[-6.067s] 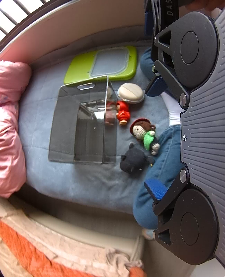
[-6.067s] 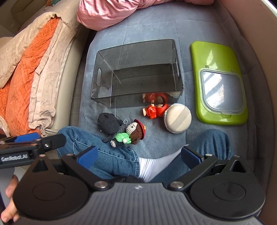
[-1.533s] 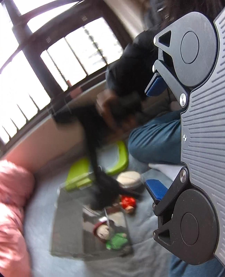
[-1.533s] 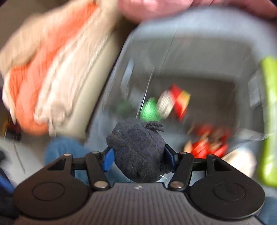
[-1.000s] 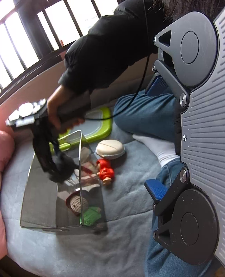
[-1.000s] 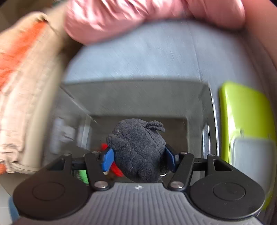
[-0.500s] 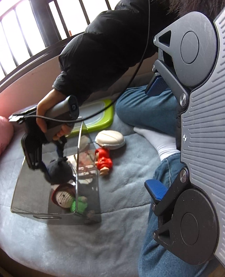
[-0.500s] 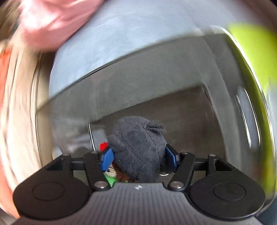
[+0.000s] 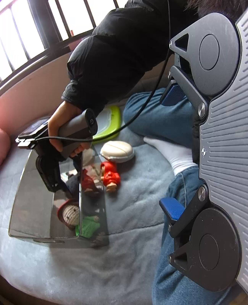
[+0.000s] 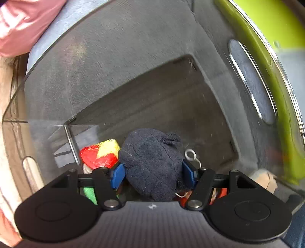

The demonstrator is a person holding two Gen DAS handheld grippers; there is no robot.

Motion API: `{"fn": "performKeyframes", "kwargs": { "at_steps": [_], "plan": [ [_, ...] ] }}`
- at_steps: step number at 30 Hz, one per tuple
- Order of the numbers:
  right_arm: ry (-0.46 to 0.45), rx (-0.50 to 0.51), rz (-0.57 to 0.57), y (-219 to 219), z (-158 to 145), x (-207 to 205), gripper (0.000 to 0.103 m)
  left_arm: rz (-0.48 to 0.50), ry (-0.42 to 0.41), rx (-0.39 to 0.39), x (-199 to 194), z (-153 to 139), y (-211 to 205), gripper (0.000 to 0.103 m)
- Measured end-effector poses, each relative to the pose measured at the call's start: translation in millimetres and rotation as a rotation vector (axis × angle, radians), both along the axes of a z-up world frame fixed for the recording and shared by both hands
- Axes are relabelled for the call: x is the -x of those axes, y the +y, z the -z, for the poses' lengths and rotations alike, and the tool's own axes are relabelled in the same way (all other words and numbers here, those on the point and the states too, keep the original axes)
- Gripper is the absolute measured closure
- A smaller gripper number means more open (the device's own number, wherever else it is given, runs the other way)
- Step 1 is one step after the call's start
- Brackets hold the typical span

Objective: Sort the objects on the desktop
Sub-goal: 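Carry the black plush into the clear box and open the right gripper, then lower the left gripper onto the white ball and close on it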

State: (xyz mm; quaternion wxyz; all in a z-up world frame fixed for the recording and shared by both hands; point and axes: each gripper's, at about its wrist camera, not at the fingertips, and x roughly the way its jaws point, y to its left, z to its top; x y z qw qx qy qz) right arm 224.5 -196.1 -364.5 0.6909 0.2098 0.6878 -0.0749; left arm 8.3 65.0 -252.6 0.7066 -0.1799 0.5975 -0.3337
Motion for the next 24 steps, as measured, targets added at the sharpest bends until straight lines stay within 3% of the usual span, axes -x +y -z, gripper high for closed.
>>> {"fn": "performKeyframes", "kwargs": {
  "at_steps": [5,9,14,17,19,21,22,24],
  "plan": [
    [0.014,-0.032,-0.007,-9.6,0.5,6.4,0.03,-0.038,0.039,-0.05,-7.7,11.8,-7.8,0.0],
    [-0.092,-0.07,0.005,-27.7,-24.5,17.4,0.025,-0.045,0.055,-0.141,-13.7,25.4,-33.0,0.0],
    [-0.424,-0.192,0.043,-75.3,-82.9,68.1,0.021,-0.007,0.028,-0.282,-24.4,46.2,-89.3,0.0],
    [-0.661,-0.255,0.105,-112.4,-104.5,116.2,0.013,-0.033,0.059,-0.258,-34.1,58.9,-121.9,0.0],
    [-0.782,-0.223,0.175,-135.0,-107.8,150.1,0.013,-0.108,0.126,-0.197,-42.4,69.5,-137.5,0.0],
    [-0.876,-0.135,0.255,-154.5,-106.1,182.9,0.013,-0.183,0.134,-0.17,-49.2,79.6,-157.5,0.0],
    [-0.915,-0.084,0.294,-162.9,-102.2,197.6,0.013,-0.194,0.118,-0.174,-52.4,84.2,-169.6,0.0],
    [-0.978,-0.005,0.37,-179.4,-94.1,225.4,0.013,-0.128,0.043,-0.247,-56.6,96.1,-200.6,0.0]
  ]
}}
